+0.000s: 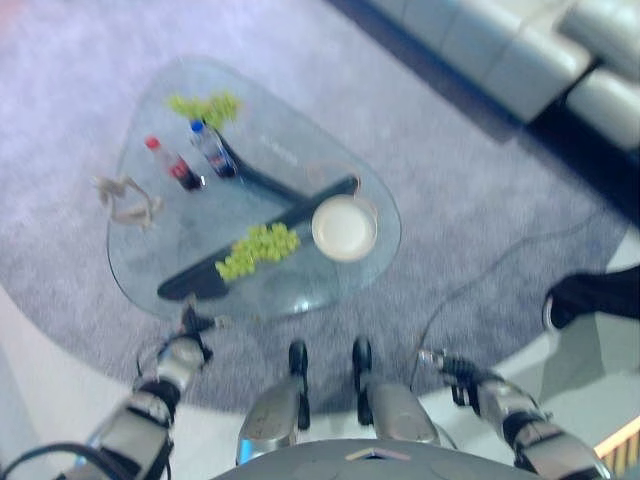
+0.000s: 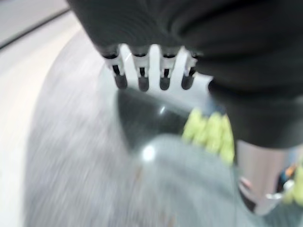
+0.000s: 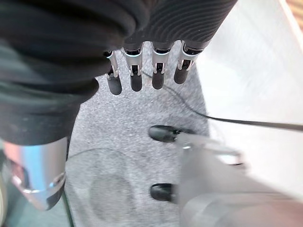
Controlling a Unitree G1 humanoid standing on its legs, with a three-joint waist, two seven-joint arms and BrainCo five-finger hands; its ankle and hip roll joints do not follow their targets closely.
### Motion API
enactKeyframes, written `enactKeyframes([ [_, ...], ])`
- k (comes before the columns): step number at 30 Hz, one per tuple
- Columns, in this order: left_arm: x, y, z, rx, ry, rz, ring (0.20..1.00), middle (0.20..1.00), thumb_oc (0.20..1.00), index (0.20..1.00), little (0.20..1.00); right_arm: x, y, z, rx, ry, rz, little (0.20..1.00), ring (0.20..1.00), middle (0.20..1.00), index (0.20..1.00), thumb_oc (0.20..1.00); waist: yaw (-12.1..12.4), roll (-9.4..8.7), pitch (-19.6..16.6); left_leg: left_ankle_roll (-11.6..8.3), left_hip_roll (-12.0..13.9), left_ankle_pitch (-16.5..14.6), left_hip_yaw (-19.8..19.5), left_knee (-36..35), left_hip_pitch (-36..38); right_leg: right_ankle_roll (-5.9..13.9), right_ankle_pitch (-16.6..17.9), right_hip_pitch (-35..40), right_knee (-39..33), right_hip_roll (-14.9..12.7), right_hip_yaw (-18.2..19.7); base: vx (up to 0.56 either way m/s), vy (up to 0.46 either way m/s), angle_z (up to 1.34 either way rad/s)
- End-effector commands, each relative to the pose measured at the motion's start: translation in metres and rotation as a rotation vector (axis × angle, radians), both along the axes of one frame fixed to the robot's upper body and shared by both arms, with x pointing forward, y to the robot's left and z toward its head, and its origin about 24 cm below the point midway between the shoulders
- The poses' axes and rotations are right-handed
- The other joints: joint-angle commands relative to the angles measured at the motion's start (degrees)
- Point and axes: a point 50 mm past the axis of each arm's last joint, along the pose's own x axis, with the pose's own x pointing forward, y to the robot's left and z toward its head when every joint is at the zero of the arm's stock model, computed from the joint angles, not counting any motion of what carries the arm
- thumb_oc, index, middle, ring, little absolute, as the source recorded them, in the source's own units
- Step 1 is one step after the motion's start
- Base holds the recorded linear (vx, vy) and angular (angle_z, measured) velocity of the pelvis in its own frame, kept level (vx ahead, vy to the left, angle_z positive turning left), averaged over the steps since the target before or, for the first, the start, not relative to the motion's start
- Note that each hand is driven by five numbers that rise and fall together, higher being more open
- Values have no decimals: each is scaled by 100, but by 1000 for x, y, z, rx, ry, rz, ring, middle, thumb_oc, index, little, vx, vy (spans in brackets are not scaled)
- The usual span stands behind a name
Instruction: Pick up fruits into the plate
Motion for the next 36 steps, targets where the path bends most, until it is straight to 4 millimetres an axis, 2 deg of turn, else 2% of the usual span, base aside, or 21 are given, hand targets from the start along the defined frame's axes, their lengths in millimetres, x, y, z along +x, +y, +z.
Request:
enactKeyframes([
  [1, 24, 18, 44, 173, -201, 8, 1000, 1000, 1000, 1000, 1000, 17, -9, 18, -17, -105, 20, 1000, 1000, 1000, 1000, 1000, -59, 31, 193, 144, -145, -673, -328, 561, -377, 161, -563, -637, 975, 21, 154, -220, 50, -7],
  [6, 55, 24, 106, 393, -393, 62, 1000, 1000, 1000, 1000, 1000, 57, 7, 45, -28, -246, 24, 1000, 1000, 1000, 1000, 1000, -91, 70, 683, 133, -274, -546, -412, 857, -1146, 130, -474, -1429, 1226, 66, 176, -168, 35, -15],
  [10, 70, 21, 137, 475, -454, 97, 1000, 1000, 1000, 1000, 1000, 73, 15, 57, -25, -300, 11, 1000, 1000, 1000, 1000, 1000, -113, 52, 732, 118, -355, -492, -434, 1081, -1685, 117, -460, -1958, 1428, 76, 157, -100, 27, -7],
  [13, 79, 16, 152, 529, -474, 130, 1000, 1000, 1000, 1000, 1000, 75, 30, 55, -28, -342, 0, 1000, 1000, 1000, 1000, 1000, -156, 62, 732, 125, -390, -463, -387, 1237, -2094, 129, -451, -2401, 1630, 87, 167, -76, 65, -3],
  [15, 85, 14, 166, 575, -483, 145, 1000, 1000, 1000, 1000, 1000, 81, 37, 60, -20, -370, -7, 1000, 1000, 1000, 1000, 1000, -184, 33, 732, 125, -389, -462, -349, 1336, -2364, 130, -460, -2673, 1747, 109, 160, -37, 34, -6],
  [21, 101, 14, 208, 658, -492, 192, 1000, 1000, 1000, 1000, 1000, 102, 41, 78, 6, -428, -41, 1000, 1000, 1000, 1000, 1000, -292, -66, 732, 94, -382, -478, -204, 1744, -3147, 143, -439, -3453, 2114, 193, 159, -23, 40, 1],
  [23, 102, 15, 211, 665, -494, 210, 1000, 1000, 1000, 1000, 1000, 99, 39, 76, 5, -437, -34, 1000, 1000, 1000, 1000, 1000, -319, -88, 732, 86, -367, -512, -176, 1815, -3244, 148, -475, -3553, 2226, 249, 173, -45, 67, -1],
  [24, 101, 20, 221, 702, -497, 261, 1000, 1000, 1000, 1000, 1000, 86, 36, 67, 15, -461, -13, 1000, 1000, 1000, 1000, 1000, -435, -161, 732, 79, -346, -530, -107, 1899, -3449, 178, -449, -3751, 2287, 342, 256, -55, 84, -7],
  [27, 101, 26, 242, 740, -487, 327, 1000, 1000, 1000, 1000, 1000, 73, 34, 64, 33, -492, 28, 1000, 1000, 1000, 1000, 1000, -636, -298, 732, 77, -325, -611, -62, 2011, -3670, 189, -449, -3967, 2301, 451, 378, -9, 83, -17],
  [36, 102, 36, 275, 749, -453, 396, 1000, 1000, 1000, 1000, 1000, 68, 37, 62, 121, -534, 9, 1000, 1000, 1000, 1000, 1000, -896, -636, 732, 60, -303, -945, -109, 2604, -4307, 146, -515, -4526, 2580, 638, 494, 48, -17, -14],
])
